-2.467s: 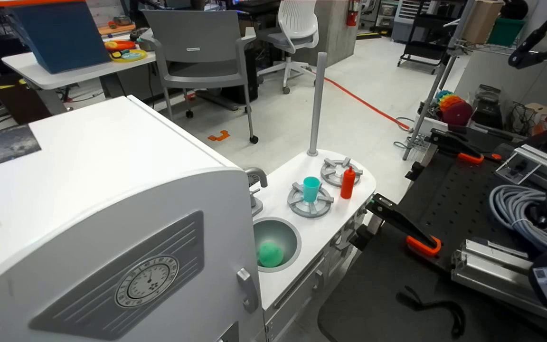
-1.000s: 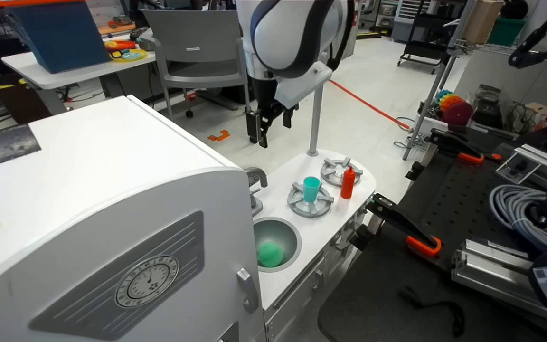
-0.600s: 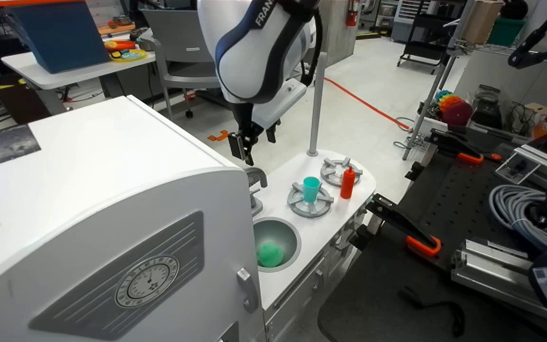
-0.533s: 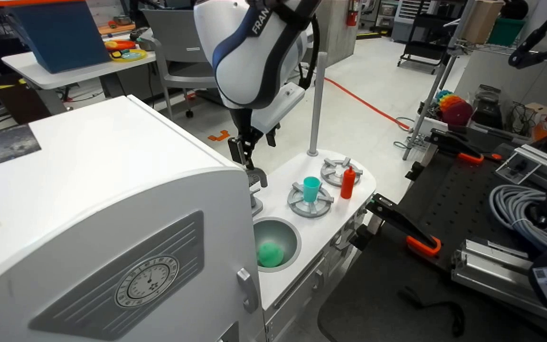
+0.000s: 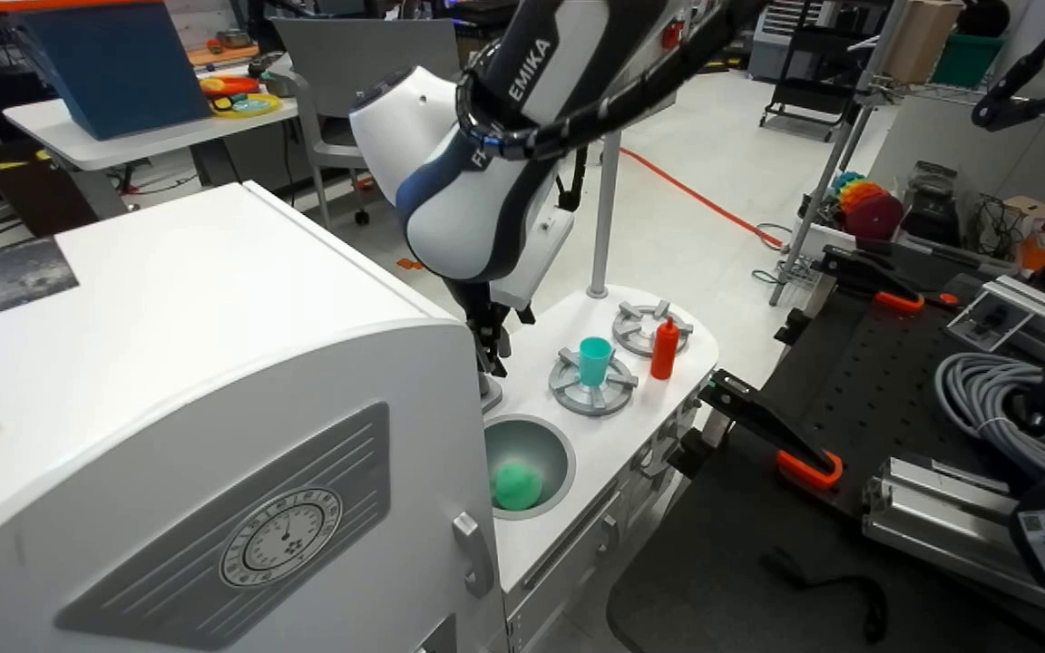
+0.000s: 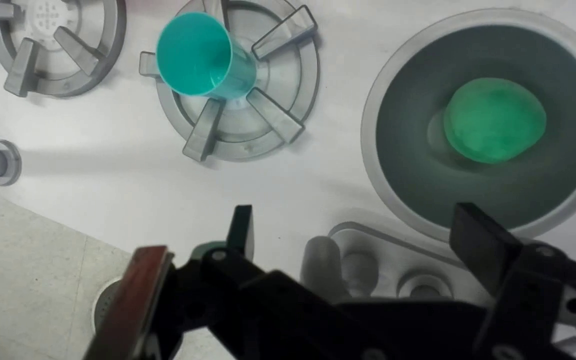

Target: Move the faucet to the center of the sink

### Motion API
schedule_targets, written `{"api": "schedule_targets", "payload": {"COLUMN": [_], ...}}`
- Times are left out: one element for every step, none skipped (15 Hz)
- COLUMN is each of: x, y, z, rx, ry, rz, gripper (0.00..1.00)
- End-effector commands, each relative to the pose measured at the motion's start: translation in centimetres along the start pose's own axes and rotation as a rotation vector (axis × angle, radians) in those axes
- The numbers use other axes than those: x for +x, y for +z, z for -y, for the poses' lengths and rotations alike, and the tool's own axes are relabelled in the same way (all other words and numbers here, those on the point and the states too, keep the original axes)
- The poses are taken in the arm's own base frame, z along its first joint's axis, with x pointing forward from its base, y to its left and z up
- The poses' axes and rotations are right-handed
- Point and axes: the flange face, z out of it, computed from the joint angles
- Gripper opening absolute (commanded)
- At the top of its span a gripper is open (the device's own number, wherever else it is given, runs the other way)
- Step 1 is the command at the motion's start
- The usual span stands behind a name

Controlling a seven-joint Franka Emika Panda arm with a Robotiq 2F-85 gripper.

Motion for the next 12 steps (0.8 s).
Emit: {"api": "schedule_targets", "payload": {"x": [1.0,1.2,1.5,1.8,2.0,2.1,2.1,2.1,2.0,1.6,1.2,0.7], "y": [0.9,1.0,1.0,0.9,0.9,0.8,0.8,0.9,1.0,1.3,1.5,1.7], "z": [1.9,2.5,3.0,3.5,3.7,4.0,4.2,4.3,4.4,4.8,5.1,5.7], "rx": [-0.086,-0.108,-0.127,-0.144,-0.154,-0.163,-0.171,-0.175,-0.171,-0.152,-0.135,-0.112], "ry": [-0.128,-0.169,-0.21,-0.249,-0.275,-0.305,-0.329,-0.351,-0.362,-0.369,-0.375,-0.377], "rz": [0.011,0.001,-0.013,-0.028,-0.034,-0.042,-0.047,-0.045,-0.038,-0.024,-0.01,0.011], "gripper": [1.0,1.0,1.0,1.0,1.0,1.0,1.0,1.0,1.0,1.0,1.0,1.0]}}
